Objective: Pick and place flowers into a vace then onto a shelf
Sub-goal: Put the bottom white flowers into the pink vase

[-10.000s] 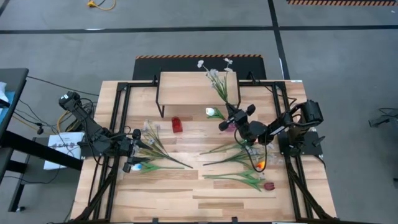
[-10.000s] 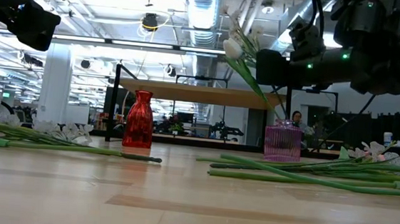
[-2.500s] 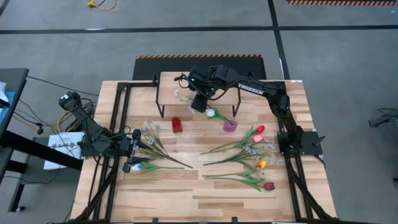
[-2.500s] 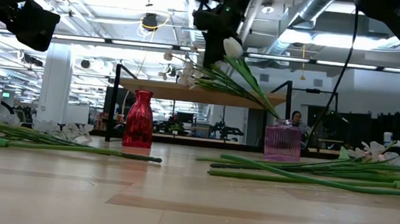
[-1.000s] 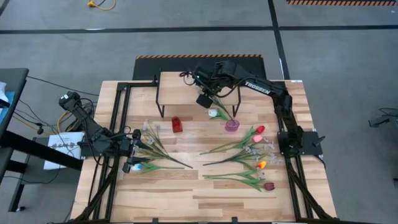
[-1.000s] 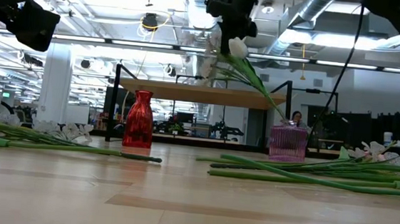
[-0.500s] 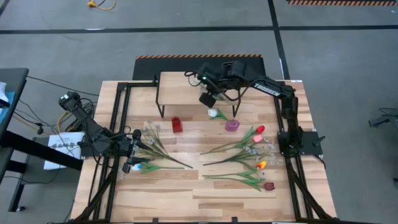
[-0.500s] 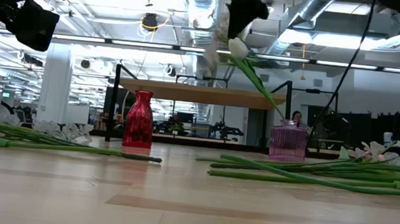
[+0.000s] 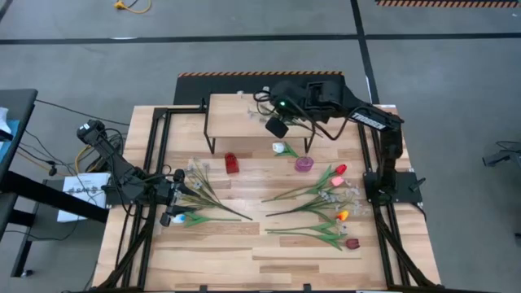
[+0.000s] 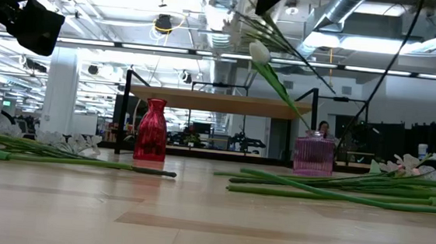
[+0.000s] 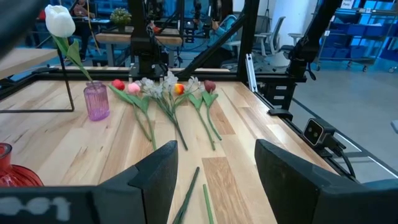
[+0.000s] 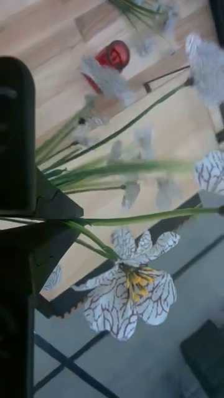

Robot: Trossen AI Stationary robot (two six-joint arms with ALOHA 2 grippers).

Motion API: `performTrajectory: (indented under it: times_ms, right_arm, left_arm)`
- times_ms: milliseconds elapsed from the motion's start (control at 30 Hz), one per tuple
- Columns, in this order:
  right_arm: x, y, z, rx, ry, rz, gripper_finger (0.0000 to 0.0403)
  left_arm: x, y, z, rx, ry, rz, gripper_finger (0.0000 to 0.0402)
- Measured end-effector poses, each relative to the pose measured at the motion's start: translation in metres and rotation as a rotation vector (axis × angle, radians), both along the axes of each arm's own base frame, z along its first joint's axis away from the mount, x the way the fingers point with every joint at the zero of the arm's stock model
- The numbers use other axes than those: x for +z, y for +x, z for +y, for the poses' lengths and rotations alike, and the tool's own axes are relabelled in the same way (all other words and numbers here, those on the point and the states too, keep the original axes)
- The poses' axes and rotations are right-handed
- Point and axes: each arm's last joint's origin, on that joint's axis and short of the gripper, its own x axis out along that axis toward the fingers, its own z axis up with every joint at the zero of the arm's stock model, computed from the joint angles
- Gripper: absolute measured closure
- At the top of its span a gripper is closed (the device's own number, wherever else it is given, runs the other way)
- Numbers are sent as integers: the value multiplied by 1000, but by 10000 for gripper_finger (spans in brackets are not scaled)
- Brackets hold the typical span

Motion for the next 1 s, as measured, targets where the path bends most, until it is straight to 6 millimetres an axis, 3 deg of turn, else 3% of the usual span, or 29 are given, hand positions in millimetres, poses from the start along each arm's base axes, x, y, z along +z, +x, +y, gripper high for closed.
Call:
performTrajectory:
  times_ms: [200, 367, 533, 733, 867, 1000]
  right_arm:
    - [12, -14, 11, 30, -26, -148, 403]
    - [16, -53, 21, 82, -45, -300, 403]
    - [-17, -92, 33, 169, -66, -461, 403]
    - [-61, -136, 40, 156, -85, -669, 403]
    - [-78, -152, 42, 137, -70, -731, 403]
    - [-88, -155, 49, 115, -53, -722, 403]
  left_arm:
    - [0, 0, 0, -7, 0, 0, 198]
    - [0, 0, 0, -10, -1, 1, 198]
    - [0, 0, 0, -9, -1, 0, 198]
    - [3, 0, 0, -9, -23, -23, 198]
    - [4, 0, 0, -9, -32, -33, 198]
    - [4, 0, 0, -9, -32, -34, 198]
